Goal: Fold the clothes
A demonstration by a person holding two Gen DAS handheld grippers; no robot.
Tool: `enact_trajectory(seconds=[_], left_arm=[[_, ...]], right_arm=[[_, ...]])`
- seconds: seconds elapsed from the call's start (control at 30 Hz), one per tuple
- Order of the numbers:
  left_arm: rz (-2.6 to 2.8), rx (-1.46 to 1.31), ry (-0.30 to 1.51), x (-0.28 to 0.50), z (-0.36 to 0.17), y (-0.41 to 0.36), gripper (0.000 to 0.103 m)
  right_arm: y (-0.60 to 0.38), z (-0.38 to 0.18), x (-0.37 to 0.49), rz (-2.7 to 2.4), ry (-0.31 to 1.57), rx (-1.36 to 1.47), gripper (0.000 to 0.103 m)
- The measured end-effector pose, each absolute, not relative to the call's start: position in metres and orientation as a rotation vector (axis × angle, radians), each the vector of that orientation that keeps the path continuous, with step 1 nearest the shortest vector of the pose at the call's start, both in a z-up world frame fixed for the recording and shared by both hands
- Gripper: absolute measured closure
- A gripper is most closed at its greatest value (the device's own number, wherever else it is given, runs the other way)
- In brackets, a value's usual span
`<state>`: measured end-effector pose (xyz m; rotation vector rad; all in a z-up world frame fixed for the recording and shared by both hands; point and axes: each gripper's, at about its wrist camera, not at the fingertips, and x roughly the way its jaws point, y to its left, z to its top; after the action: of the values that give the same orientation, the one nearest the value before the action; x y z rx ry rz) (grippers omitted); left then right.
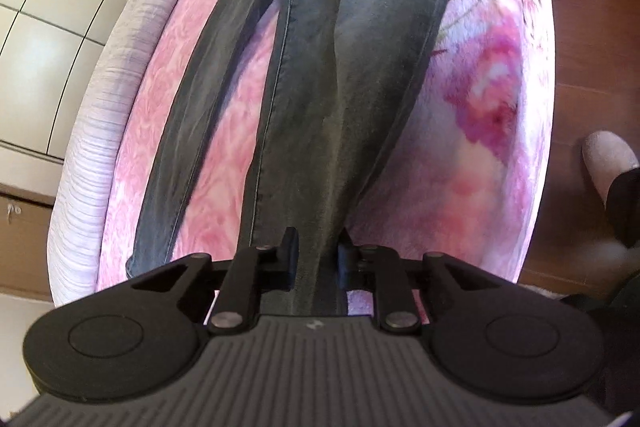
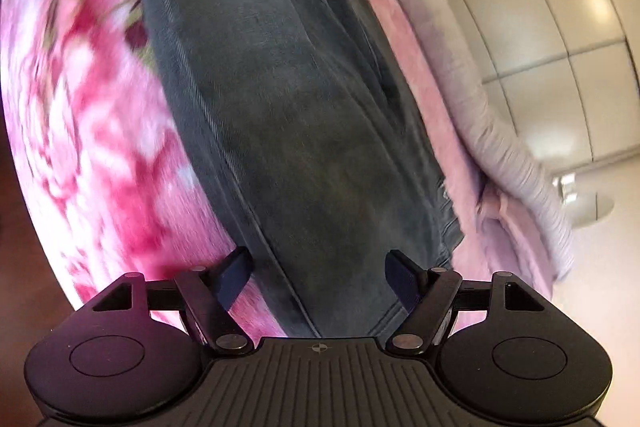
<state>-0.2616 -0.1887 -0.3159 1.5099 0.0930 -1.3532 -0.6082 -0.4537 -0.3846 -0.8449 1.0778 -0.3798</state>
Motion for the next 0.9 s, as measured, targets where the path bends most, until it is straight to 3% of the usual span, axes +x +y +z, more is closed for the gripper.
enact_trajectory(seconds=[0.17, 0.33, 0.47, 0.5, 0.53, 0.6, 0.67, 0.9], left_arm=[[-1.339, 1.525, 0.093, -0.261, -0.318, -0.186, 0.08], [-1.286, 1.56, 0.103, -0.258, -0.329, -0.185, 0.068], [-1.202, 1.624, 0.125, -0.248, -0.337, -0.179, 0.07], [-1.19, 1.627, 0.147, -0.245, -0.337, -0.179, 0.078], [-1.179, 1.63, 0.168, -0.242, -0.337, -0.179, 0.087], [-1.171, 1.639, 0.195, -0.238, -0.334, -0.178, 0.093], [-1.181, 1.638, 0.194, -0.237, -0.326, -0.179, 0.093], [-1.231, 1.596, 0.214, -0.216, -0.26, -0.19, 0.095]], right_arm=[[-0.506, -0.389, -0.639, -0.469, 1.16, -0.881, 0.03], [-0.539, -0.393, -0.649, -0.495, 1.196, -0.908, 0.03], [-0.549, -0.397, -0.642, -0.45, 1.182, -0.933, 0.03], [-0.553, -0.395, -0.642, -0.447, 1.183, -0.915, 0.031], [-0.555, -0.394, -0.642, -0.436, 1.182, -0.909, 0.034], [-0.558, -0.39, -0.642, -0.387, 1.211, -0.883, 0.069], [-0.56, -0.38, -0.641, -0.354, 1.233, -0.844, 0.086], [-0.579, -0.308, -0.624, -0.334, 1.212, -0.793, 0.094]])
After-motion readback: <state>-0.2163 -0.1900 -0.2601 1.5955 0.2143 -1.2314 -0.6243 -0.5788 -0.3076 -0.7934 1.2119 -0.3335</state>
